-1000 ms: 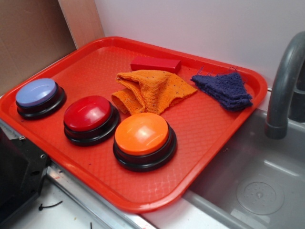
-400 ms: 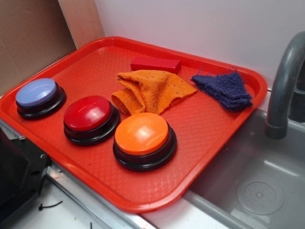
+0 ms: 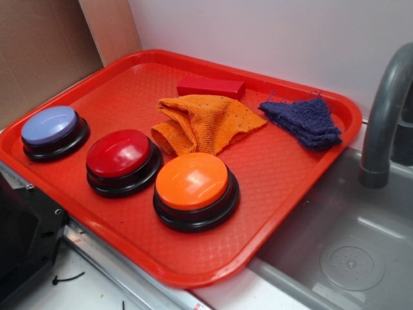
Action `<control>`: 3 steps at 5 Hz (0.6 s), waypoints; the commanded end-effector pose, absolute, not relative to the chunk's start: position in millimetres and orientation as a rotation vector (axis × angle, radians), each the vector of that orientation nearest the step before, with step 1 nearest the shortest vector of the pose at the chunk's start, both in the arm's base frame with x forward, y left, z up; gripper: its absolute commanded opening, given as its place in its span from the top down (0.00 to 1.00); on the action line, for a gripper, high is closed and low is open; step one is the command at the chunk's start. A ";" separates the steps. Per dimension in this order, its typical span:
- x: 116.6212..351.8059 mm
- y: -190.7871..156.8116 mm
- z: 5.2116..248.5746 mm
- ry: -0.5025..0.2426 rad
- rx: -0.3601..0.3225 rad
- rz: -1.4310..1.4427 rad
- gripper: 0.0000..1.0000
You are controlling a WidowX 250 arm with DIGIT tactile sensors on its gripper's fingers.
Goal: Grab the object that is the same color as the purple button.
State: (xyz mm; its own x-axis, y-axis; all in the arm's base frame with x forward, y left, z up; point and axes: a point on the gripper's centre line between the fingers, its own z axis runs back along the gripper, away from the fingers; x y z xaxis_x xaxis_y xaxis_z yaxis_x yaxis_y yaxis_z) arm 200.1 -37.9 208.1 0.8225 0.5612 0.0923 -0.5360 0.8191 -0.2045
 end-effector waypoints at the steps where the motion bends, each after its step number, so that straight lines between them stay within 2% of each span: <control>1: 277.4 -65.0 169.6 -0.177 -0.219 0.963 0.00; 2: 312.8 -86.3 142.2 -0.183 -0.224 1.046 0.00; 3: 335.6 -108.0 106.7 -0.163 -0.180 1.016 0.00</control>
